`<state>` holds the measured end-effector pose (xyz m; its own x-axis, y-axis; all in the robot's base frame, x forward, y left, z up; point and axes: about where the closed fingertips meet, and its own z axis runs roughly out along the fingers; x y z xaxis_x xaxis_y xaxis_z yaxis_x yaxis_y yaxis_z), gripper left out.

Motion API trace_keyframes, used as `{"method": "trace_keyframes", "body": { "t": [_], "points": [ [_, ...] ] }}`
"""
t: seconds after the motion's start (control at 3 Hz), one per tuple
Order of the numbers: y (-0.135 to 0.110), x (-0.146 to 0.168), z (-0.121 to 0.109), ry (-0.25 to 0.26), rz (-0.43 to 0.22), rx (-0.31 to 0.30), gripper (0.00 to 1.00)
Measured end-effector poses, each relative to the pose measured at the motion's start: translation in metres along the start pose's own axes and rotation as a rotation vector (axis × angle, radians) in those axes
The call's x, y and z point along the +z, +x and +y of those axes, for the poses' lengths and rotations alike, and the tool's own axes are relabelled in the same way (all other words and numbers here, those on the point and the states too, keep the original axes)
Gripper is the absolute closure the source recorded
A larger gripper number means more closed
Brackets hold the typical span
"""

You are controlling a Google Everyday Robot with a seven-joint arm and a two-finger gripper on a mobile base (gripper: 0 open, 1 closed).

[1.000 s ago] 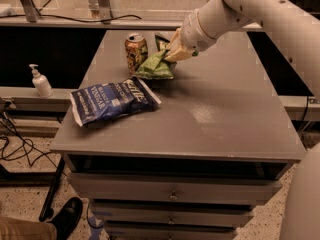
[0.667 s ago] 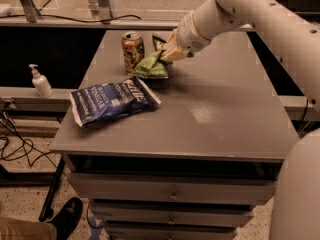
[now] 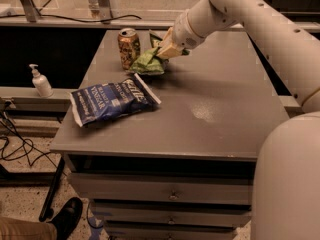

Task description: Move green jalapeno chip bag near orange can

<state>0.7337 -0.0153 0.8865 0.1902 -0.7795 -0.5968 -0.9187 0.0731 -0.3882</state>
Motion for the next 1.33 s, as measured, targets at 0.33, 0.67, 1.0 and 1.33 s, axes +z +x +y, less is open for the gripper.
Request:
{"method": "trace_keyframes", "body": {
  "t": [0.33,0.67,1.0,1.33],
  "points": [
    [0.001,0.007,0.000,-0.024,-0.007,0.032,0.59],
    [-0.002,0.011,0.003,-0.047,-0.012,0.044,0.35],
    [-0.007,0.012,0.004,-0.060,-0.013,0.045,0.12],
    [-0.009,0.014,0.006,-0.073,-0.012,0.043,0.00]
  ]
}}
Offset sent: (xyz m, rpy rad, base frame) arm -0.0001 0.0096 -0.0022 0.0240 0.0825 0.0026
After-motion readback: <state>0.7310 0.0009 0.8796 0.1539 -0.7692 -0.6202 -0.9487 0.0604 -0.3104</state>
